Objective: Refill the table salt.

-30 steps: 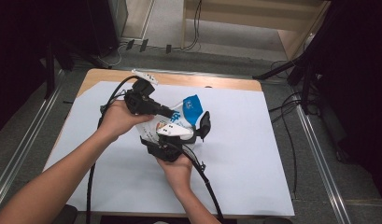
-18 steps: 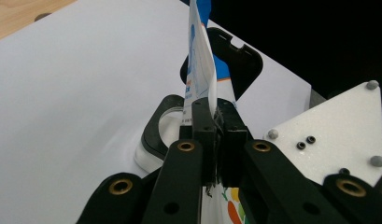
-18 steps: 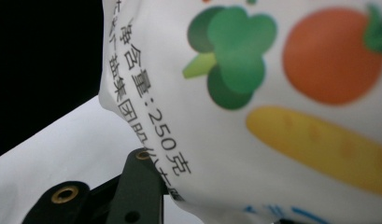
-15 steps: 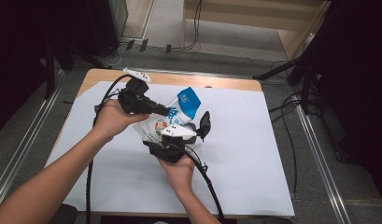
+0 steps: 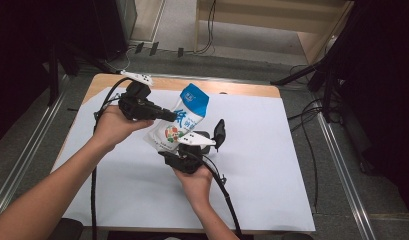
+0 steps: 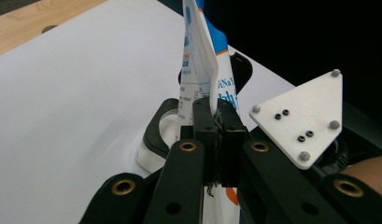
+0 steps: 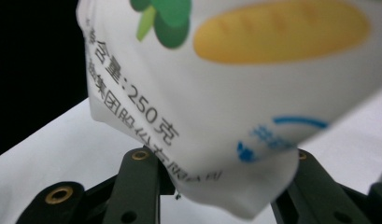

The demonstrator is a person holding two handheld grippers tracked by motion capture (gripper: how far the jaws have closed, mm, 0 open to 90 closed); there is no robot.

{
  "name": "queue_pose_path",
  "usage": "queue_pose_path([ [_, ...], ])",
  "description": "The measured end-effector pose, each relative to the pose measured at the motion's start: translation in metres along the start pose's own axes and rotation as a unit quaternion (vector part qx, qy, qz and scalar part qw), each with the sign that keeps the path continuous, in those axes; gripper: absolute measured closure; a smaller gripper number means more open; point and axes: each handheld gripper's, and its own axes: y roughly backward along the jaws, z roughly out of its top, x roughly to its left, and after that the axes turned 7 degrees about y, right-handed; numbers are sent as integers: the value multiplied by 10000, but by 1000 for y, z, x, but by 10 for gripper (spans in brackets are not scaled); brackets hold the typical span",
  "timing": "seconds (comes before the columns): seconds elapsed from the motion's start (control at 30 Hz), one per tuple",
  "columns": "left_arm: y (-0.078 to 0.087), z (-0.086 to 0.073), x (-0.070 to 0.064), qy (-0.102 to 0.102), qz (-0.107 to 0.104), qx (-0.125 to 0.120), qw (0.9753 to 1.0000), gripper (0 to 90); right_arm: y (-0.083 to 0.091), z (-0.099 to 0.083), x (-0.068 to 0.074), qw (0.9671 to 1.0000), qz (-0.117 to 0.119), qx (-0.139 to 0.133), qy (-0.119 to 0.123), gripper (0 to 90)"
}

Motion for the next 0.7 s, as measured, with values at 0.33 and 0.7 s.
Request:
queue_pose_path([
  [0.33, 13, -2, -2, -110, -17, -48, 9999, 900, 6, 1, -6, 10000, -86, -18, -37, 661],
  [0.7, 16, -3, -2, -186, -70, -62, 9998, 900, 10, 1, -13, 9998, -183, -59, -87, 682],
])
